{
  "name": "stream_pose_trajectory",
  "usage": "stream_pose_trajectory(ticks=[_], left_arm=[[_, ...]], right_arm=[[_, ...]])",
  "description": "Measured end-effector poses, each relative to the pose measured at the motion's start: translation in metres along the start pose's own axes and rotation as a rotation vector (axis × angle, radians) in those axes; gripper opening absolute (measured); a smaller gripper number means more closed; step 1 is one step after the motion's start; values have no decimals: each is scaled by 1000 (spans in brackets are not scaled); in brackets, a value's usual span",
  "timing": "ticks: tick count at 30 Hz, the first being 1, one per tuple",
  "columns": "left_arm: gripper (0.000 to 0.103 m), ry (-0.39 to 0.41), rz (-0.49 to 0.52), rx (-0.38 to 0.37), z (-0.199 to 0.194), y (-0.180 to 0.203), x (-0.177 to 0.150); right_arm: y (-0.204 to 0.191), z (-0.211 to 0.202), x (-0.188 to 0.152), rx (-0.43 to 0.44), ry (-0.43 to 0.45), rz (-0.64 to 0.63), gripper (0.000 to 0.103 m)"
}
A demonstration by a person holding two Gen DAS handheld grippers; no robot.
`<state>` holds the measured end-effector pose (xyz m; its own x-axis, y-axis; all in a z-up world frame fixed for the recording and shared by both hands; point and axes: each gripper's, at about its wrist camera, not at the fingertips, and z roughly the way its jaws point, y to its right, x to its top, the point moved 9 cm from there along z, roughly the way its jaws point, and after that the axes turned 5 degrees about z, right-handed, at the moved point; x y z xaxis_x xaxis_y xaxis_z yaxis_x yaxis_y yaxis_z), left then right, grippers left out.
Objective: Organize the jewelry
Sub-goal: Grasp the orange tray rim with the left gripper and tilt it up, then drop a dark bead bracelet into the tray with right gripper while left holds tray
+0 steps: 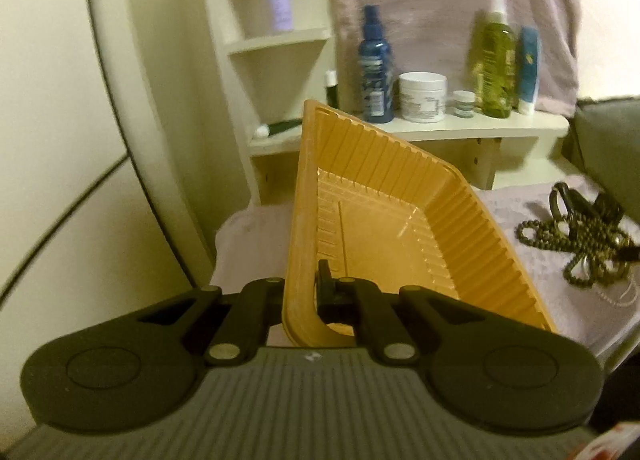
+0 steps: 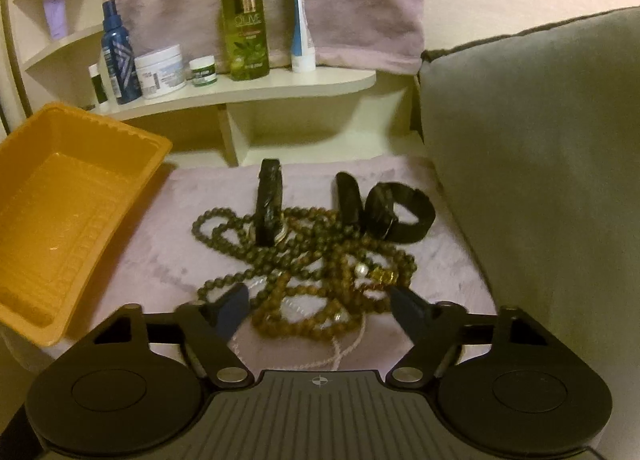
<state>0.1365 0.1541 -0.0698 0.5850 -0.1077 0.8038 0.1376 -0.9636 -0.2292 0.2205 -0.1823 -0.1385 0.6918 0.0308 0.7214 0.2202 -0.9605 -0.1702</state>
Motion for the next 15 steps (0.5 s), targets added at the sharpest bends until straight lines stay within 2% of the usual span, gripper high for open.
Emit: stream_pose_trajectory(ticks=[5,8,13,14,15], left_arm=[[4,20,59,21,-2,14,14],[4,15,61,29,-3,17,18],[5,-2,50,37,-5,21,20],[5,-4,45,37,-5,21,19],[5,-6,41,38,-5,21,19]], right_arm=[[6,16,5,-8,-9,-32,39],[9,25,4,-16,-30,-61,28],[7,34,-2,-35,-48,-143,18],[6,34,-2,-40,-44,-165,8],[5,32,-2,-45,-36,-178,8]])
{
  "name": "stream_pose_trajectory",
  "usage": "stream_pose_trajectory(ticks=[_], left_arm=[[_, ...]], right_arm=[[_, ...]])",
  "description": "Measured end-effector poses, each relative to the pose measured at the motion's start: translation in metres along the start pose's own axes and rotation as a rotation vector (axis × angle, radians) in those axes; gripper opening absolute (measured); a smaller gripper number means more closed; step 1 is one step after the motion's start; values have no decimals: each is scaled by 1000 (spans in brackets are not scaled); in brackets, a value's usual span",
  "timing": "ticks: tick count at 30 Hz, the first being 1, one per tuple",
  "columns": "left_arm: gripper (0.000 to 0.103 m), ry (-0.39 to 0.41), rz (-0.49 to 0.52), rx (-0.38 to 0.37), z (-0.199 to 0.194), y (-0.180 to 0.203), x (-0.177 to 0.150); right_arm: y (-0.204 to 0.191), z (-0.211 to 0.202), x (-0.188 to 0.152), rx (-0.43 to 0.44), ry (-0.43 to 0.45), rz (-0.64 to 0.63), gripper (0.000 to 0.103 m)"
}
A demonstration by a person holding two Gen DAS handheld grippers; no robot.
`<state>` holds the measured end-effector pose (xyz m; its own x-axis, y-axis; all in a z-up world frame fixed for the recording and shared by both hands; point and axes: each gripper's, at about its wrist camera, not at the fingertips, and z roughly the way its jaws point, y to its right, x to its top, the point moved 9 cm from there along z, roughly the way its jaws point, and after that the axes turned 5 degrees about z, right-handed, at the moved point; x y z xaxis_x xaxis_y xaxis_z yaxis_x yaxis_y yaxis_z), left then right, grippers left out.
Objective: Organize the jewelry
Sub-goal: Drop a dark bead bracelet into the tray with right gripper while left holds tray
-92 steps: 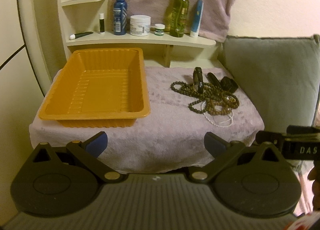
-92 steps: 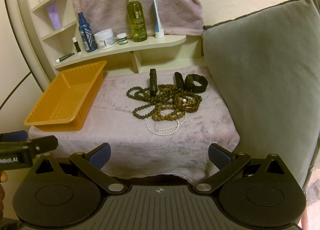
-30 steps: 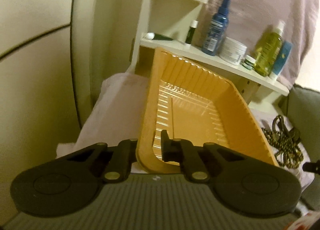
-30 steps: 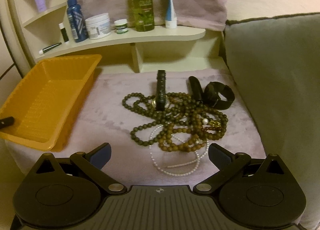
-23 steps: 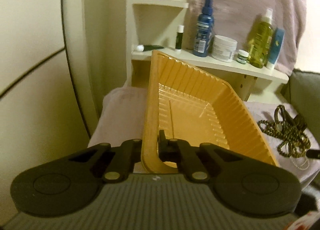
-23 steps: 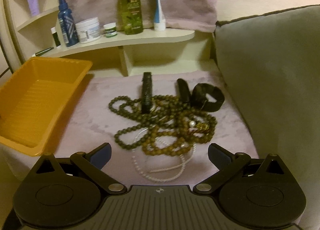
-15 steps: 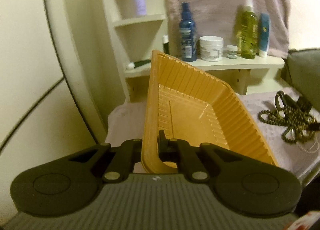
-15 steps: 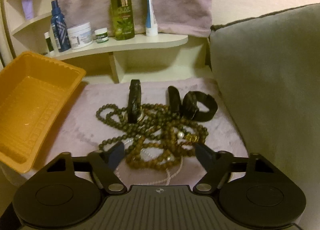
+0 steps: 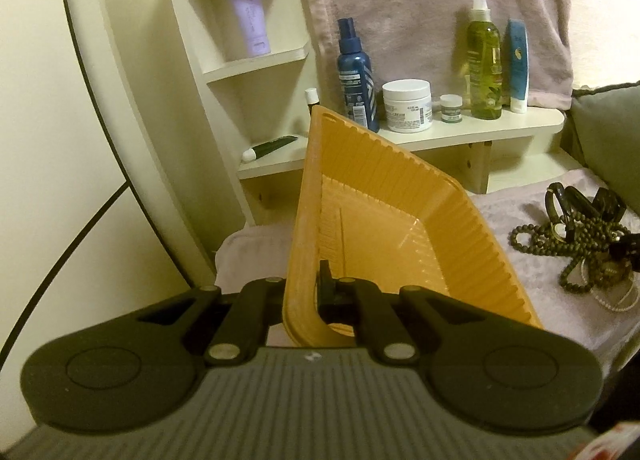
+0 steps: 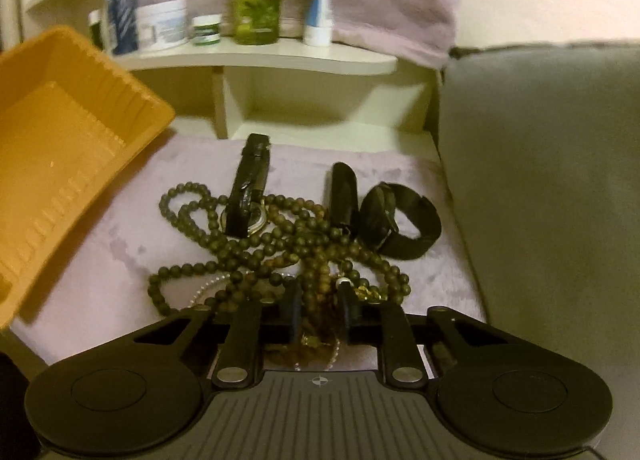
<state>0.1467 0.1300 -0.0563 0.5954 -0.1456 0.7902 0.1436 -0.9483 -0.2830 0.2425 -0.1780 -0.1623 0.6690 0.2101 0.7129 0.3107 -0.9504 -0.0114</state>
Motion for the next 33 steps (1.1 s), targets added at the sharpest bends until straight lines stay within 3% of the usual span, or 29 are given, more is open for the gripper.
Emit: stream_pose_trajectory(ticks=[6,12,20,25,33], left_arm=[[5,-3,-2,2,1,0,0],[5,-4,-12,1,1,0,0],[5,-3,-21,-11,2,-1,-1],[5,-5,-29,-16,1,-2,-4],[5,-6,-39,-21,0,-2,-6]], right_arm=[[1,-10,6,-1,36,3,7],[0,-39,35,39,125,47,7],[-61,-84,81,290,228,74,7],[-129,-77,84,490,177,51,7],[-190,-35,51,629,4,21,8]])
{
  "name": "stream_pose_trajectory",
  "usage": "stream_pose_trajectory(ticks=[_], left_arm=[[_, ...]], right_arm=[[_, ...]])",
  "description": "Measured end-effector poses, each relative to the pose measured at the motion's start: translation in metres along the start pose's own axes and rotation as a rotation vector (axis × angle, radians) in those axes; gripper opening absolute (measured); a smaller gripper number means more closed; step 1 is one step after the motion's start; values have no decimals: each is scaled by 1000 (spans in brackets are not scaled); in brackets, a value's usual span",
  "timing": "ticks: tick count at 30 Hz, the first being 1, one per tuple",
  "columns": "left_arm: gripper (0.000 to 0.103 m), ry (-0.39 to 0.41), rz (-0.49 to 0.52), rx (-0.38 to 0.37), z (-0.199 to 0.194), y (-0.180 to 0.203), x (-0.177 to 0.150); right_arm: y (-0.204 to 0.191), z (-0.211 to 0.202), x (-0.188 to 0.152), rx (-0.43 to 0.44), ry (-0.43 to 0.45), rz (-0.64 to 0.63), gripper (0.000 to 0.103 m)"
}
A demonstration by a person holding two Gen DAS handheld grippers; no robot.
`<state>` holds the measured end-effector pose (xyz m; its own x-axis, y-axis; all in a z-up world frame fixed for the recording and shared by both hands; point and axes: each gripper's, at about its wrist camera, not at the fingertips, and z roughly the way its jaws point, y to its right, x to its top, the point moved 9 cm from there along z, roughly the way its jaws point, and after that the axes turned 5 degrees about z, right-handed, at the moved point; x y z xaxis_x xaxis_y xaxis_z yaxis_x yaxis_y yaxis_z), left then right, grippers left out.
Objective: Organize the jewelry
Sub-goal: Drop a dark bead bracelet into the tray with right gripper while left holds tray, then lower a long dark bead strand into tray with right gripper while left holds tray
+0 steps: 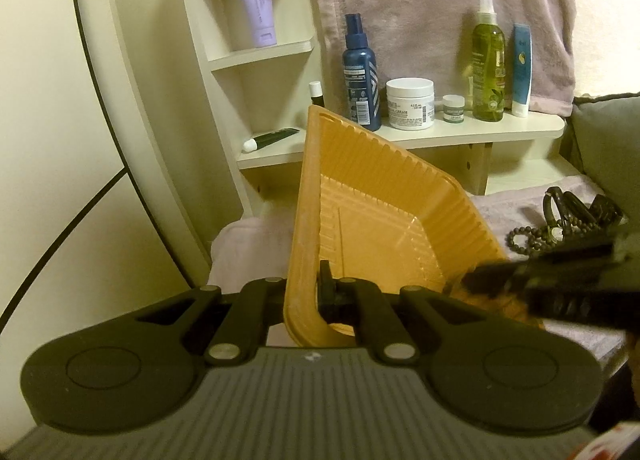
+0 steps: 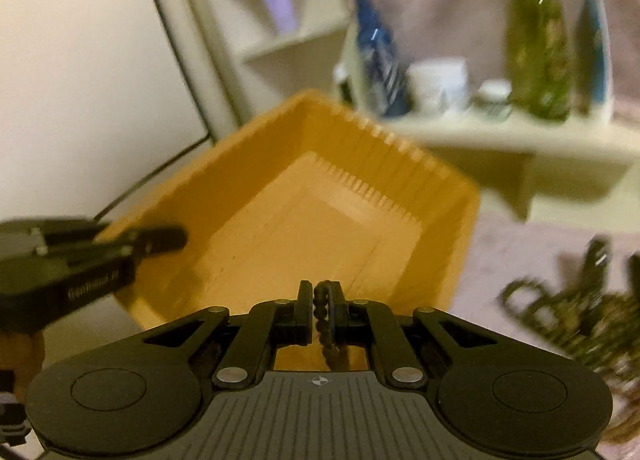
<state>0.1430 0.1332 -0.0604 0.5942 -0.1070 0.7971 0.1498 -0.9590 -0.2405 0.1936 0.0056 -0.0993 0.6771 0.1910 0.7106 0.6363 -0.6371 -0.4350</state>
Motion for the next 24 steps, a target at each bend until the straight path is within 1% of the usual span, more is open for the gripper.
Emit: stream_pose_trajectory(ticks=[1,2,3,4,6,9,13,16,20,24], left_arm=[[5,0,0,-1,0,0,0],[5,1,-1,-1,0,0,0],[5,2,0,-2,0,0,0],[5,2,-1,-2,1,-1,0],[5,2,-4,-1,2,-1,0],[5,1,-5,3,2,-1,-1],[4,-1,-6,7,2,-1,-1],[4,-2,-7,8,2,-1,-1],[4,-6,-9,11,3,0,0],[4,-7,-5,12,3,-1,0]], right_arm=[[1,0,-2,2,-3,12,12],[2,-3,-2,-7,8,19,26],[4,-8,-3,-18,23,27,34],[7,-15,-3,-33,42,37,48],[16,-35,-3,-80,84,51,49],[47,-63,-6,-210,120,82,49],[102,-93,-27,-373,126,149,49],[131,-109,-39,-454,118,168,49],[151,-120,-46,-499,123,159,49],[154,-115,-49,-495,113,139,49]])
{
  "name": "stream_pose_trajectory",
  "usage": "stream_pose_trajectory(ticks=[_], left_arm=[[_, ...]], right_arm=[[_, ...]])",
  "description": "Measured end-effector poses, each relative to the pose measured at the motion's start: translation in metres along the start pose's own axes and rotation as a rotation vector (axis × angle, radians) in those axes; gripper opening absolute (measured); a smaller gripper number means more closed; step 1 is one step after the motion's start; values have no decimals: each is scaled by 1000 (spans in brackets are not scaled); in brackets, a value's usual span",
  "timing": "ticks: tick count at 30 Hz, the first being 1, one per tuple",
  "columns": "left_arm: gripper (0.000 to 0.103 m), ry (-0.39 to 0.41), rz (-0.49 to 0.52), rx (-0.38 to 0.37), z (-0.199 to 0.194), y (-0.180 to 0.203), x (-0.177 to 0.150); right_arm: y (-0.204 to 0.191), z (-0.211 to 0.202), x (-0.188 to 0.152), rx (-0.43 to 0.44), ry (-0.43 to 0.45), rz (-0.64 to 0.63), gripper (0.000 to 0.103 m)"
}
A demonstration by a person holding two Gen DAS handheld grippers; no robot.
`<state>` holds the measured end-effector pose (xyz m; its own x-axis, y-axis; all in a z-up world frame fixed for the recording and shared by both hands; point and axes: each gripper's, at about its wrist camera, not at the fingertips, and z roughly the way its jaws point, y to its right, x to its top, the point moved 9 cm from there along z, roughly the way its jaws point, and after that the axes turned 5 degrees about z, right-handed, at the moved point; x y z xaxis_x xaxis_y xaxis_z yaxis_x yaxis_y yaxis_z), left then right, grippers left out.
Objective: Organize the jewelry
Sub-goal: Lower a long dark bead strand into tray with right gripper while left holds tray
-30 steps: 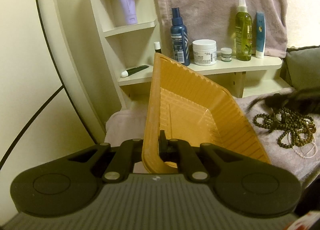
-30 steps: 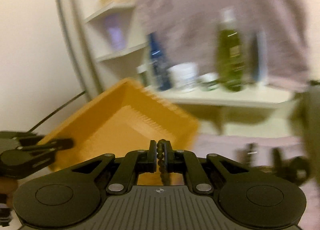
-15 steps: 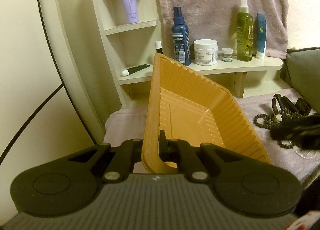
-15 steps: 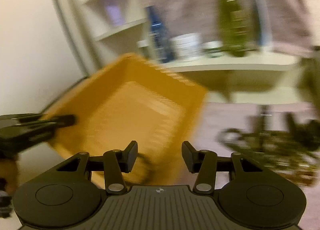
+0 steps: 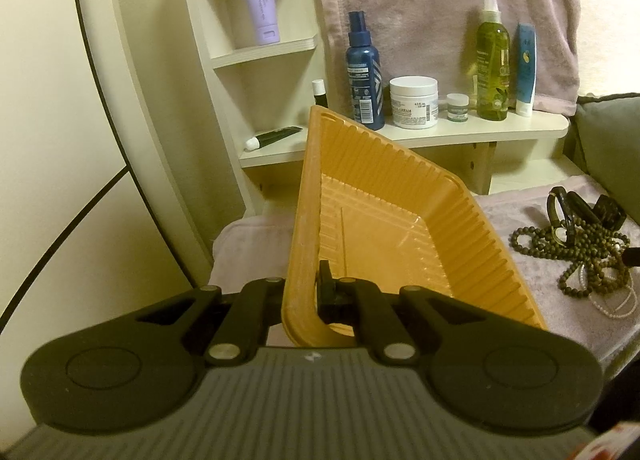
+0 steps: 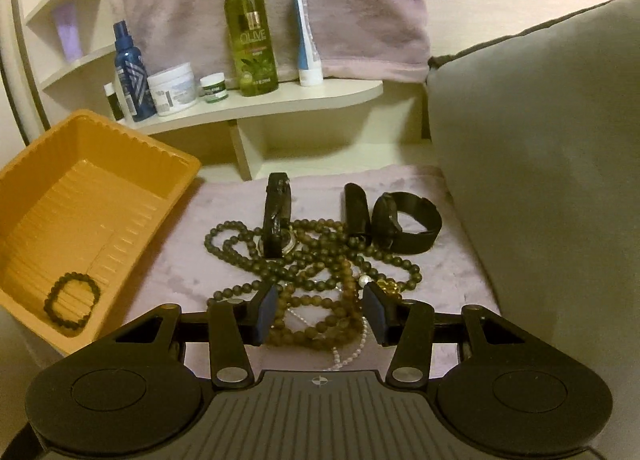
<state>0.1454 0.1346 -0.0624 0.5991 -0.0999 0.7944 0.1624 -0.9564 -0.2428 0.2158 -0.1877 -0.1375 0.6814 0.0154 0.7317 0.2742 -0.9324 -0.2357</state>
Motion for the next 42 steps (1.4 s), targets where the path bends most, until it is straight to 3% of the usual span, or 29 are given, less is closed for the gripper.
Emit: stream_pose_trajectory(ticks=[3,7,10,22,26,35,42], left_arm=[[4,0,1,0,0,0,0],[4,-1,-2,3,0,0,0],[4,-2,-5,4,0,-1,-1],[4,-5,-11,3,1,-1,-1],[4,-5,-14,5,1,-1,-2],[4,-5,-18,5,2,-2,-1],[4,-2,-18,4,2,-2,0]], right_arm=[[-11,8,-1,20,-11,-60,48],[-25,20,2,62,-22,-118,37],[-35,32,5,74,-29,-189,34],[-61,78,-2,37,-78,-498,24],[-64,79,-4,20,-71,-559,12],[-65,62,2,47,-17,-500,7],[-66,27,51,104,89,-396,6]])
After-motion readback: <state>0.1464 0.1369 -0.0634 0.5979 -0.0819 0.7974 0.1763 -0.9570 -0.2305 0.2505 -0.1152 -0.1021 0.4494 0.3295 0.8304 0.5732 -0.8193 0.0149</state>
